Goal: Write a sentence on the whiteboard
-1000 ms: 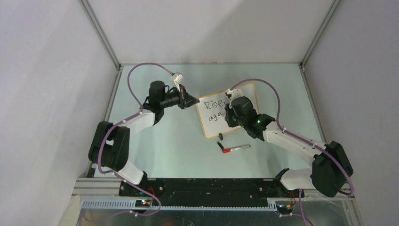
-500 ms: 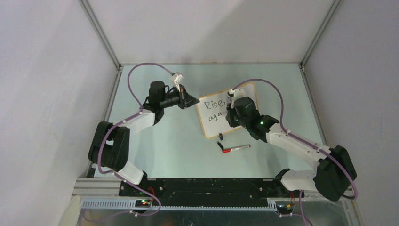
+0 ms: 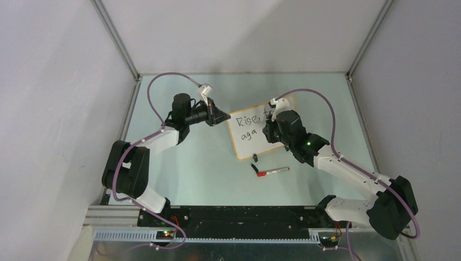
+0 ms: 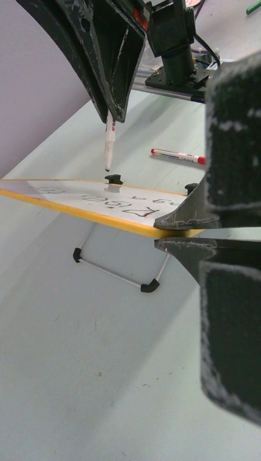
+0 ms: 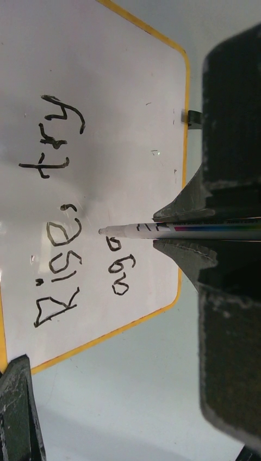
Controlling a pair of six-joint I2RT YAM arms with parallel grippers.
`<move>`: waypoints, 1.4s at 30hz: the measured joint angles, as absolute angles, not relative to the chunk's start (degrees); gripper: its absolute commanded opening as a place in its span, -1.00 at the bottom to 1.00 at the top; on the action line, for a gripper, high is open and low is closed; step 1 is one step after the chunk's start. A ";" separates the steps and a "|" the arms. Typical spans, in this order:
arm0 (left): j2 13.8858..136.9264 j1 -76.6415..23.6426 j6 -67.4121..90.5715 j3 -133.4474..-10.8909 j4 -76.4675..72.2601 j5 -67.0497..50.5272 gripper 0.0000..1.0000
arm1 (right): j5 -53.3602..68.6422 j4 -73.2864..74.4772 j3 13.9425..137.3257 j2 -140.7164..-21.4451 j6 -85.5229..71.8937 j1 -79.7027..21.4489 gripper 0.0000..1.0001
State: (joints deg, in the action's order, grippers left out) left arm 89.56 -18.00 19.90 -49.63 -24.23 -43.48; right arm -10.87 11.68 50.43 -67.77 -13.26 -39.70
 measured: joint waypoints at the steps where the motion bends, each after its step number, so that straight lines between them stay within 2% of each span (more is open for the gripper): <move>1: 89.56 -18.00 19.90 -49.63 -24.23 -43.48 -0.95 | -10.94 11.62 50.43 -68.01 -13.26 -39.59 -1.00; 16: 89.56 -18.00 19.90 -49.63 -24.23 -43.48 -0.95 | -10.90 10.76 50.43 -72.69 -13.26 -39.18 -1.00; 42: 89.56 -18.00 19.86 -49.63 -24.12 -43.18 -0.95 | -11.35 9.26 50.46 -74.06 -13.28 -38.72 -1.00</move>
